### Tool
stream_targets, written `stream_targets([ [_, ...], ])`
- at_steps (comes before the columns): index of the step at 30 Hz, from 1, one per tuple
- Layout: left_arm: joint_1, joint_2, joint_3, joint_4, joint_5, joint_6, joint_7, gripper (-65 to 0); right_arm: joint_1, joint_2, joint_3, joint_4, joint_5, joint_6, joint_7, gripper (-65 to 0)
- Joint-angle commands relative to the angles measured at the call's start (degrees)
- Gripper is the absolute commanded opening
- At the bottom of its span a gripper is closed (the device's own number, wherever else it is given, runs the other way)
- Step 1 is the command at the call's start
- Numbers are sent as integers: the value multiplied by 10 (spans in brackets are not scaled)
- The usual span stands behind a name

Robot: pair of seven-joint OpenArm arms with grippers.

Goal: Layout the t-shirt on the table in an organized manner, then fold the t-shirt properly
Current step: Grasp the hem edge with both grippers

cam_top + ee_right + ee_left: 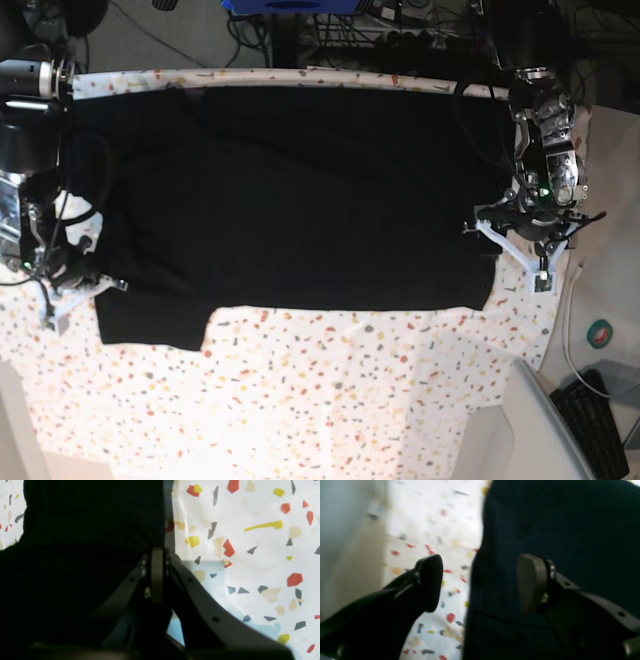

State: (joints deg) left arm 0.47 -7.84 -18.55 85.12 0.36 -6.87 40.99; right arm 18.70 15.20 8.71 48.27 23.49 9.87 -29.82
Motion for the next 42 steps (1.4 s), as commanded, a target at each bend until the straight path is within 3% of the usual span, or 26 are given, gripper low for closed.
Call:
stream_targets([
  [1, -22, -6, 1, 1, -13, -1, -13, -199, 15, 9, 1, 10, 2, 3, 11, -650],
  [8, -135, -76, 5, -157, -153, -1, -16, -199, 15, 8, 0, 10, 1, 3, 11, -650],
  [11, -220, -94, 8, -283, -161, -1, -22, -199, 15, 8, 0, 10, 1, 3, 11, -650],
  [15, -287, -94, 26, -409, -161, -2, -101, -199, 15, 8, 0, 10, 1, 3, 11, -650],
  [20, -346, -91, 141, -549, -166, -2, -169, -199, 15, 8, 0, 10, 1, 3, 11, -650],
  [23, -352, -89, 144, -599, -166, -2, -210, -199, 15, 9, 0, 10, 2, 3, 11, -650],
  [31, -348, -73, 152, -637, -161, -2, -230, -217, 14, 12, 1, 10, 1, 3, 11, -650],
  [33, -343, -73, 152, -636, -161, -2, -230, -304, 14, 10, 0, 10, 1, 3, 11, -650],
  [37, -341, -75, 152, -632, -164, -2, -254, -647, 13, 9, 0, 7, -1, 3, 15, -650],
  [42, -358, -78, 152, -617, -161, -2, -255, -650, 20, 14, -1, 7, -2, 3, 61, -650],
])
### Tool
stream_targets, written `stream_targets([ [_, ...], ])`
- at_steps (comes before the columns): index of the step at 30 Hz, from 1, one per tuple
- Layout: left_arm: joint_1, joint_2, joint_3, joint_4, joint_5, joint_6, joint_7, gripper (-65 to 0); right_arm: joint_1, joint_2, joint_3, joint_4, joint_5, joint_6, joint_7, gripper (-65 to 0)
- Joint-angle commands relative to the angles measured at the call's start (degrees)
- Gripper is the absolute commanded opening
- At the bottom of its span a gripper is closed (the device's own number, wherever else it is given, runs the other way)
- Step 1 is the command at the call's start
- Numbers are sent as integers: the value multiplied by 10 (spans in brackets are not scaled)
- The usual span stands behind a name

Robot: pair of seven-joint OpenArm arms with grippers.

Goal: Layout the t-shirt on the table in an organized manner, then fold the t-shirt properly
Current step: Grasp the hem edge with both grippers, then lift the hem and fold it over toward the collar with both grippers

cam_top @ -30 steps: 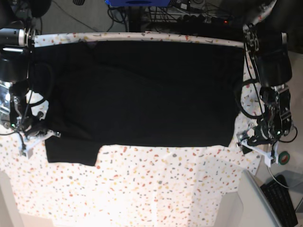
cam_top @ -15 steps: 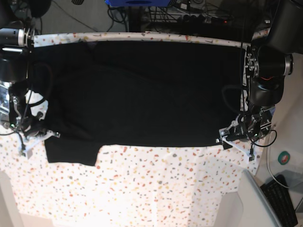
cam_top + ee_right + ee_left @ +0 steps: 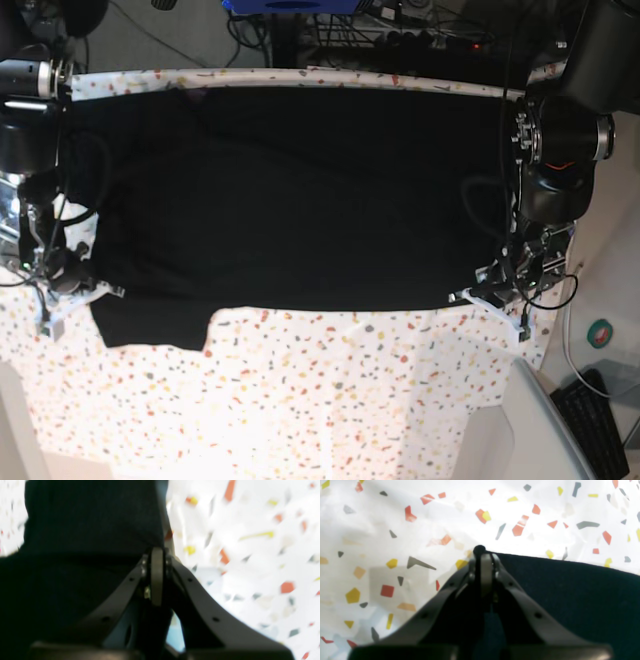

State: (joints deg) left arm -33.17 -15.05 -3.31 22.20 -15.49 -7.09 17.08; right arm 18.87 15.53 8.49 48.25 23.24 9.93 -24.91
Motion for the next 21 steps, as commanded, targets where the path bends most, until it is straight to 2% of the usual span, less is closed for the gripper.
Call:
stream_targets([
  [1, -21, -6, -1, 22, -4, 0, -2, -650, 22, 15, 1, 8, 0, 2, 19, -650],
  [9, 3, -6, -8, 171, -7, 0, 104, -650, 45, 24, 1, 7, 0, 8, 30, -650],
  [12, 17, -6, -8, 207, -7, 0, 127, -650, 45, 24, 1, 7, 0, 60, 86, -650],
  [17, 32, -6, -9, 222, -7, 0, 136, -650, 60, 24, 0, -44, -4, 102, 172, -650],
  [21, 41, -6, -9, 228, -7, 0, 136, -650, 81, 21, 1, -102, -85, 123, 209, -650],
])
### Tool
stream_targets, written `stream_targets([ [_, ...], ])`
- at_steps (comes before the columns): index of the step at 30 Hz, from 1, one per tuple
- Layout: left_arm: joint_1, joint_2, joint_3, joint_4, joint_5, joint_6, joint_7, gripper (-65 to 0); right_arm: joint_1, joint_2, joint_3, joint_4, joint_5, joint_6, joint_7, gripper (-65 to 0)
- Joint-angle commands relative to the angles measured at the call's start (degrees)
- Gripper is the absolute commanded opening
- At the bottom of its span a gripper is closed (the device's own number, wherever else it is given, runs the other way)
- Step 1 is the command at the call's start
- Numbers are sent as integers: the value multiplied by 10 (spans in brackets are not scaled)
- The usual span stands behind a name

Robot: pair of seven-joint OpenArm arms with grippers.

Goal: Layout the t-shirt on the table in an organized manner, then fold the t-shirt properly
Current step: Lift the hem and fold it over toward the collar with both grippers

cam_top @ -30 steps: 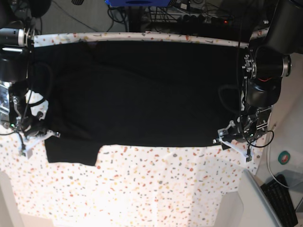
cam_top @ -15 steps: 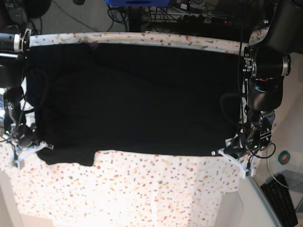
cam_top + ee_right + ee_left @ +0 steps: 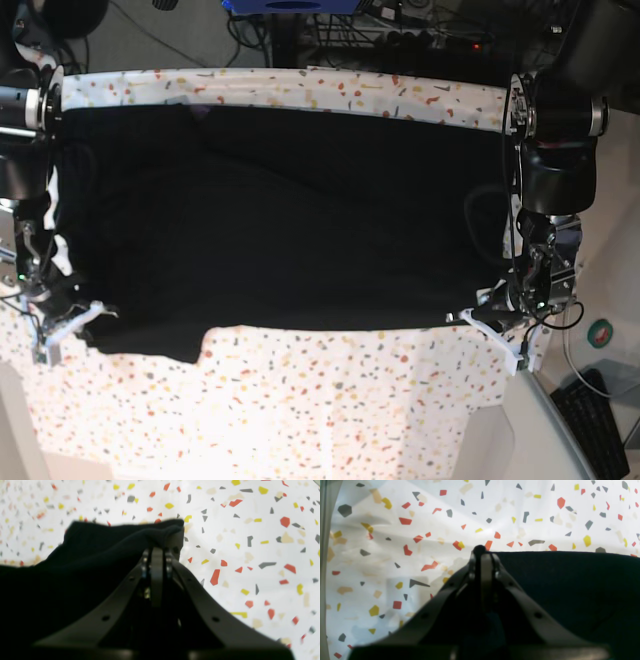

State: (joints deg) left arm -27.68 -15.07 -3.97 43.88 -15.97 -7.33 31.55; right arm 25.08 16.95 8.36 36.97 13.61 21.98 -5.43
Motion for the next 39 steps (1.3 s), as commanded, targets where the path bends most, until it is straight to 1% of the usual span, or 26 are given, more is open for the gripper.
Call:
stream_targets([
  [1, -13, -6, -2, 14, -3, 3, -8, -650, 19, 5, 2, -1, -15, 7, 27, -650],
  [4, -9, -6, -2, 22, -3, 3, -8, -650, 19, -10, 3, -19, -57, 7, 60, -650],
  [8, 9, -6, -3, 49, -4, 3, -7, -650, 14, -10, 6, -19, -85, 7, 63, -650],
  [10, 28, -6, -18, 78, -4, 3, 2, -650, 7, -8, 4, -16, -86, 7, 63, -650],
  [12, 47, -3, -68, 119, -4, 3, 26, -650, 2, -8, 4, -13, -86, 7, 63, -650],
  [14, 62, -1, -98, 158, -3, 3, 45, -650, -2, -8, 5, -13, -86, 7, 63, -650],
  [18, 94, -2, -87, 216, -3, 3, 59, -650, -9, -8, 5, -7, -86, 7, 63, -650],
  [21, 115, -4, -94, 243, -3, 3, 59, -650, -40, -8, 7, 51, -86, 7, 62, -650],
  [22, 119, -5, -94, 246, -3, 3, 59, -650, -52, -8, 7, 74, -86, 7, 54, -650],
  [24, 129, -5, -94, 254, -3, 3, 60, -650, -70, -8, 7, 118, -86, 7, 15, -650],
  [26, 137, -5, -94, 262, -3, 3, 78, -650, -87, -8, 7, 160, -86, 7, -23, -650],
  [29, 157, -5, -95, 295, -3, 3, 109, -650, -118, -8, 7, 228, -85, 7, -56, -650],
  [34, 203, -5, -95, 352, -3, 3, 131, -650, -155, -8, 8, 298, -85, 7, -129, -650],
  [36, 219, -5, -95, 361, -3, 3, 141, -650, -165, -8, 8, 308, -85, 7, -146, -650],
  [39, 244, -6, -95, 383, -3, 3, 146, -650, -185, -8, 9, 325, -85, 7, -153, -650],
])
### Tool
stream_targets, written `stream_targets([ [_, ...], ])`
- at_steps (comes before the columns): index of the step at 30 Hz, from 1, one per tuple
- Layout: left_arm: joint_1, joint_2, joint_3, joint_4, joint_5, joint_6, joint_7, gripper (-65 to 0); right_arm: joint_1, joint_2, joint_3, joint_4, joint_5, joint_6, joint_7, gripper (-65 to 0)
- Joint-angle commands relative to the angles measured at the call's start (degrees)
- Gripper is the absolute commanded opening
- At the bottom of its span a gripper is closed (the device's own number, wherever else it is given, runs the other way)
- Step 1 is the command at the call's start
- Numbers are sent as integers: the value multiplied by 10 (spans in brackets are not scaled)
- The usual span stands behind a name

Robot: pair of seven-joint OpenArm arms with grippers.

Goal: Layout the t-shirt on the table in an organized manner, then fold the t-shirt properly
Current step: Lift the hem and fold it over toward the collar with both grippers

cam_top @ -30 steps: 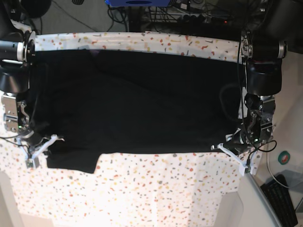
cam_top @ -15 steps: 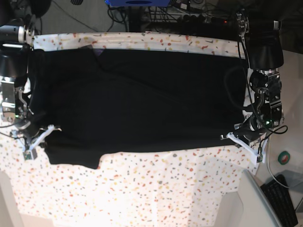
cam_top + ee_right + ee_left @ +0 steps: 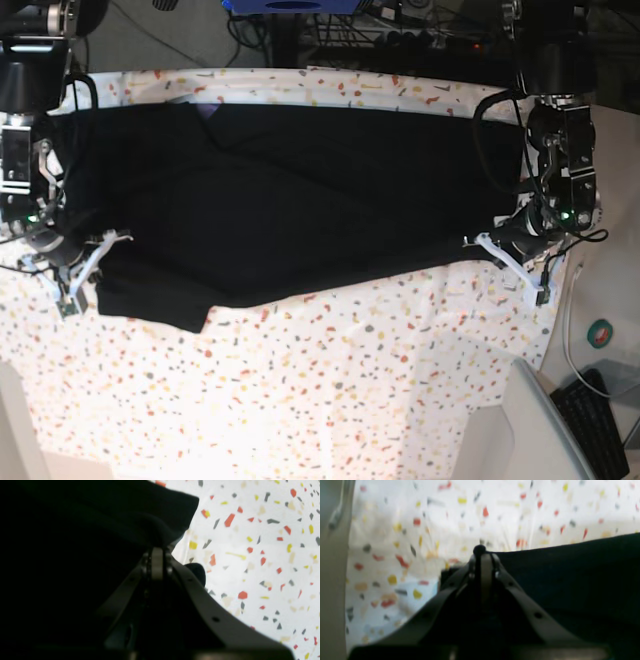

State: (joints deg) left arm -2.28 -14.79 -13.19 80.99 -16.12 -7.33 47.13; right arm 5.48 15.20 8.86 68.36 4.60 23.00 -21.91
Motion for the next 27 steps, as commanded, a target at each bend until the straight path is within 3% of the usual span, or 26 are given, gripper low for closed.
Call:
stream_targets([
  [1, -1, -11, -3, 22, -2, 3, -10, -650, 3, 9, 9, 19, 5, -3, 11, -650],
  [9, 44, -47, -3, 53, -2, 3, 21, -650, -53, 6, 60, 107, 6, -3, -86, -650],
  [15, 48, -64, 2, 51, -1, 3, 21, -650, -75, 4, 60, 110, 6, -3, -101, -650],
  [27, 84, -64, 5, 54, 0, 3, 22, -650, -103, -8, 60, 111, 7, -3, -102, -650],
])
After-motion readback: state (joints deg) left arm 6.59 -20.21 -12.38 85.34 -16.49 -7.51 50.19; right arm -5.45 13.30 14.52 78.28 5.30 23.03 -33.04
